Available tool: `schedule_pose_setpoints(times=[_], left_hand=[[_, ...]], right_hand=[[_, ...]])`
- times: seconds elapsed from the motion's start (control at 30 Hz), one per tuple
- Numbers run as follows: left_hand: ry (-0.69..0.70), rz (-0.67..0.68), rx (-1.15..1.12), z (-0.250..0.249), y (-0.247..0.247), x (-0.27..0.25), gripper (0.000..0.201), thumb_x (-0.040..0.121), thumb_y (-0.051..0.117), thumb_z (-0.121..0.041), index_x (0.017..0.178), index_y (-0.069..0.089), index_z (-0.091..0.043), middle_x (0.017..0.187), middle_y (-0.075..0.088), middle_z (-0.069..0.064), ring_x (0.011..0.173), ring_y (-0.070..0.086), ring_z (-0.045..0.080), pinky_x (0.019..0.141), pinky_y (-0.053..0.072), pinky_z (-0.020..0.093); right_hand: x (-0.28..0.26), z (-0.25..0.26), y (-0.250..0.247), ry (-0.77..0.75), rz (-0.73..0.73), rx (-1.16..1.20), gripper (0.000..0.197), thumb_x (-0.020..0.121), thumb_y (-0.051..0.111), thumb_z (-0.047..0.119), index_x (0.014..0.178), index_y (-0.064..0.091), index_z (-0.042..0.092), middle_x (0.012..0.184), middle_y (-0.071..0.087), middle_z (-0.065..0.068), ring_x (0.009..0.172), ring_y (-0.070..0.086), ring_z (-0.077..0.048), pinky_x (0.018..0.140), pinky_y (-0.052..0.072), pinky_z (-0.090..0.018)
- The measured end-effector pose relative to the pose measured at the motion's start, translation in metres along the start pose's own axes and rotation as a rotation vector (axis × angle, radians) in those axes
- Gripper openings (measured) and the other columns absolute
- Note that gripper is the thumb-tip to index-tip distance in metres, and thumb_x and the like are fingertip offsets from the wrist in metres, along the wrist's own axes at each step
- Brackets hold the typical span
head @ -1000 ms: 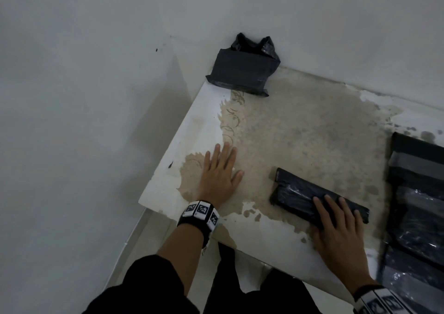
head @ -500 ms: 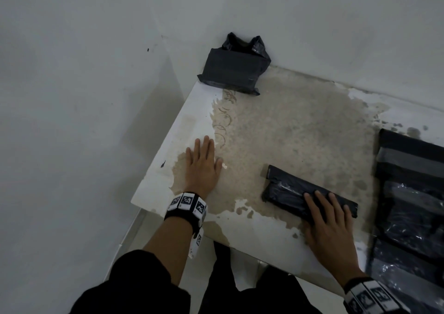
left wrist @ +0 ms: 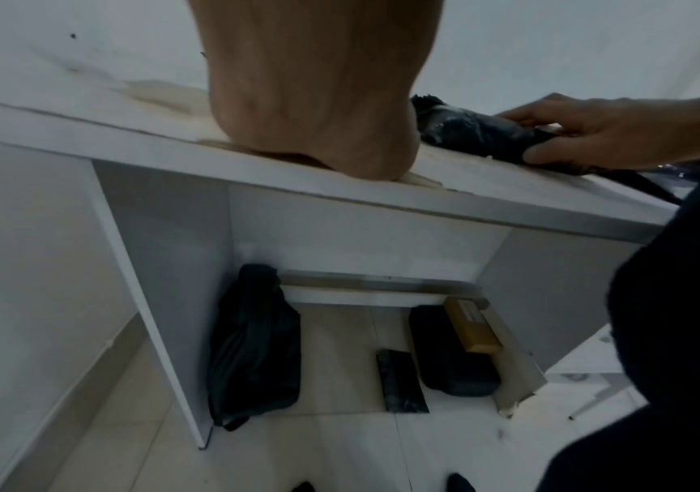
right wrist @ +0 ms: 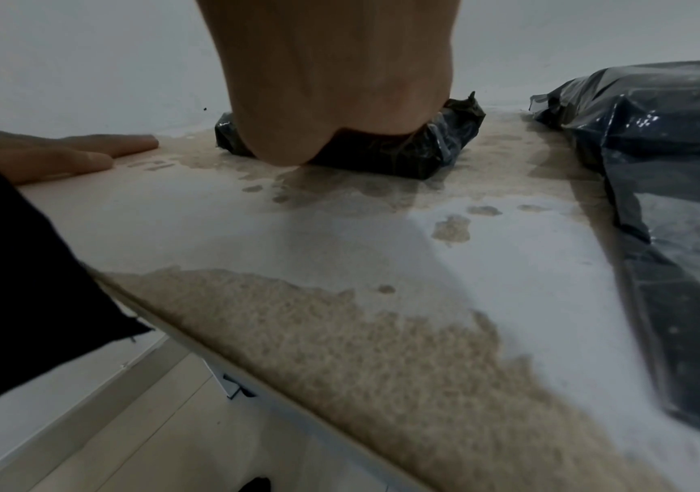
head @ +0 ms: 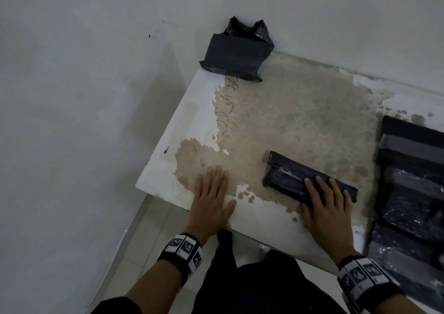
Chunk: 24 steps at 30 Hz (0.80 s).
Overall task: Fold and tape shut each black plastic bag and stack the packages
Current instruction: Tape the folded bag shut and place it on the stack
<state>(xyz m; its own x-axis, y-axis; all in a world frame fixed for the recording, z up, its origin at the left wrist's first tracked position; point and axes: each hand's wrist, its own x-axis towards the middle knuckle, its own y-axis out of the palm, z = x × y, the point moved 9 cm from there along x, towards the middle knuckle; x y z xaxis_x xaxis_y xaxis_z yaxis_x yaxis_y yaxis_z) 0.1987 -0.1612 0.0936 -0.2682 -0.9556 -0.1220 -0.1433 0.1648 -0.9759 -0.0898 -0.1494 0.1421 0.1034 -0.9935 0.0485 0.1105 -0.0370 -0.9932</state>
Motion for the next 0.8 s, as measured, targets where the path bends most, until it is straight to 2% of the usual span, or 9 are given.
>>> schedule_pose_setpoints(times=[0.17,0.3,0.43,0.57,0.67,0.73,0.8], left_hand=[[0.021,-0.030,-0.019,-0.006,-0.001,-0.017,0.077,0.100,0.033,-0.059,0.159,0.024,-0.010,0.168,0.010,0.013,0.155,0.007,0.033,0.121,0.017,0.058],[-0.221,-0.058,-0.046,0.023,-0.008,-0.015,0.084,0.095,0.036,-0.062,0.159,0.021,-0.010,0.167,0.010,0.017,0.155,0.006,0.034,0.124,0.012,0.054],[-0.273,-0.097,-0.075,0.033,-0.013,-0.015,0.081,0.098,0.034,-0.056,0.158,0.020,-0.004,0.166,0.012,0.018,0.155,0.006,0.033,0.124,0.012,0.051],[-0.297,-0.172,-0.094,0.037,-0.017,-0.027,0.068,0.103,0.030,-0.042,0.155,0.026,0.002,0.164,0.022,0.019,0.153,0.017,0.033,0.123,0.018,0.050],[-0.278,-0.213,-0.063,0.046,-0.020,-0.041,0.056,0.103,0.034,-0.032,0.149,0.041,0.000,0.156,0.039,0.016,0.145,0.035,0.032,0.115,0.032,0.048],[-0.257,-0.251,-0.059,0.052,-0.025,-0.049,0.047,0.101,0.039,-0.029,0.139,0.054,-0.004,0.143,0.052,0.014,0.131,0.049,0.033,0.105,0.042,0.047],[-0.244,-0.305,-0.080,0.056,-0.035,-0.053,0.038,0.099,0.043,-0.026,0.126,0.063,-0.009,0.127,0.060,0.011,0.116,0.056,0.033,0.095,0.047,0.046]], right_hand=[[0.001,-0.001,-0.002,-0.005,-0.002,0.004,0.063,0.094,0.042,0.043,0.151,0.046,0.015,0.154,0.042,-0.016,0.145,0.033,-0.042,0.117,0.020,-0.062],[0.002,-0.002,-0.004,-0.022,-0.004,-0.010,0.062,0.094,0.044,0.042,0.151,0.047,0.016,0.153,0.044,-0.016,0.143,0.036,-0.042,0.114,0.025,-0.062],[0.006,-0.002,-0.006,-0.047,0.007,-0.033,0.063,0.094,0.049,0.043,0.151,0.047,0.017,0.152,0.045,-0.016,0.140,0.039,-0.042,0.108,0.030,-0.060],[0.014,0.001,-0.007,-0.052,0.016,-0.033,0.062,0.095,0.047,0.046,0.150,0.048,0.017,0.150,0.046,-0.015,0.136,0.042,-0.041,0.104,0.033,-0.057],[0.019,0.002,-0.008,-0.046,0.017,-0.017,0.062,0.095,0.045,0.046,0.150,0.048,0.017,0.150,0.047,-0.015,0.135,0.042,-0.042,0.104,0.034,-0.058],[0.018,0.003,-0.007,-0.054,0.008,-0.016,0.062,0.095,0.046,0.046,0.150,0.048,0.017,0.150,0.047,-0.016,0.135,0.042,-0.042,0.104,0.034,-0.058],[0.016,0.003,-0.007,-0.059,-0.002,-0.011,0.063,0.095,0.047,0.044,0.151,0.047,0.016,0.150,0.046,-0.016,0.136,0.041,-0.043,0.104,0.034,-0.059]])
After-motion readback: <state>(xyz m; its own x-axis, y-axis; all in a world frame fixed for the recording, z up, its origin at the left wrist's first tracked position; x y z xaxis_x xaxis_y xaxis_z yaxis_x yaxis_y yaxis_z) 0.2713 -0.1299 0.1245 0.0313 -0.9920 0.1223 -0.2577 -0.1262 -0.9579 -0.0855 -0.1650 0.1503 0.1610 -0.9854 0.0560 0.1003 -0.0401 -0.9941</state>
